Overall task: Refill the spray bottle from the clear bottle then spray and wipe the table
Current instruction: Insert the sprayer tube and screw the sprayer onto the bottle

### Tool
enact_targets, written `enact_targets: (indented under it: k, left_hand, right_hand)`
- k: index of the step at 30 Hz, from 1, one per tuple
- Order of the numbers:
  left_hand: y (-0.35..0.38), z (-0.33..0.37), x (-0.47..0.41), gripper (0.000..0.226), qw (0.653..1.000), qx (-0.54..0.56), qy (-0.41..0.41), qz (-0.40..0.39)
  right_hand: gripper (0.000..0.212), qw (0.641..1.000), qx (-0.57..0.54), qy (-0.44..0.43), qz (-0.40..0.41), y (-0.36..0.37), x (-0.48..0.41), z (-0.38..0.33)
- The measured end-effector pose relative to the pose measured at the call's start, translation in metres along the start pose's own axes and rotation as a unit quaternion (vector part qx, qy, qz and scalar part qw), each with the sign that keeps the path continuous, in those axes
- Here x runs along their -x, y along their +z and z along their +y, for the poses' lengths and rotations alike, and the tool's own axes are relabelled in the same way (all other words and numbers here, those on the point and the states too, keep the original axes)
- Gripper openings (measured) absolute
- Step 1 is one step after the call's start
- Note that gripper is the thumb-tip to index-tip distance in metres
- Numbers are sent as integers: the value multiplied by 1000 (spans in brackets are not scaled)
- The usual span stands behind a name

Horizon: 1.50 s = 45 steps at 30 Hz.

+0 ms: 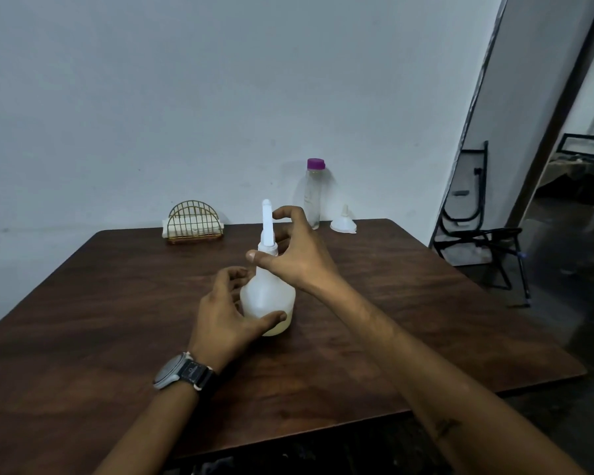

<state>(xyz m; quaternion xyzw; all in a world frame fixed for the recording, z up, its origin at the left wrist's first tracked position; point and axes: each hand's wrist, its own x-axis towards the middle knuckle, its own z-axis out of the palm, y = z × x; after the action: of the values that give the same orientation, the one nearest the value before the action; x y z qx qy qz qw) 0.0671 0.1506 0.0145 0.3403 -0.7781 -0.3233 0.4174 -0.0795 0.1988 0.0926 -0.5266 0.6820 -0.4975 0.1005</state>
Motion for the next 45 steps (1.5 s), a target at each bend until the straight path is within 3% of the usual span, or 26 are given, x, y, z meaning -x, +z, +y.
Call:
enact_targets:
  k: [19,24,27,31,39,45]
  left_hand:
    - [-1,5,1,98,1000,-16,-7,-2]
    - [-13,8,-13,127,994,-27,-18,-108]
    - [-10,5,-16,131,988,12,-43,-149]
    - [-3,-4,-15,127,990,51,-58,-114]
    - [8,3,-5,111,998,28,-34,-49]
    - [10,11,3,103,999,-6,-35,-26]
  right_hand:
    - [80,998,-43,43,-18,3,-1,-1]
    - [76,996,-51,51,-59,-3,1,2]
    - [77,995,-46,60,-68,-1,4,0]
    - [75,992,-75,96,-26,0,7,-3]
    - [64,989,-87,114,38,9,14,-8]
    - [64,992,-79,70,68,15,25,-6]
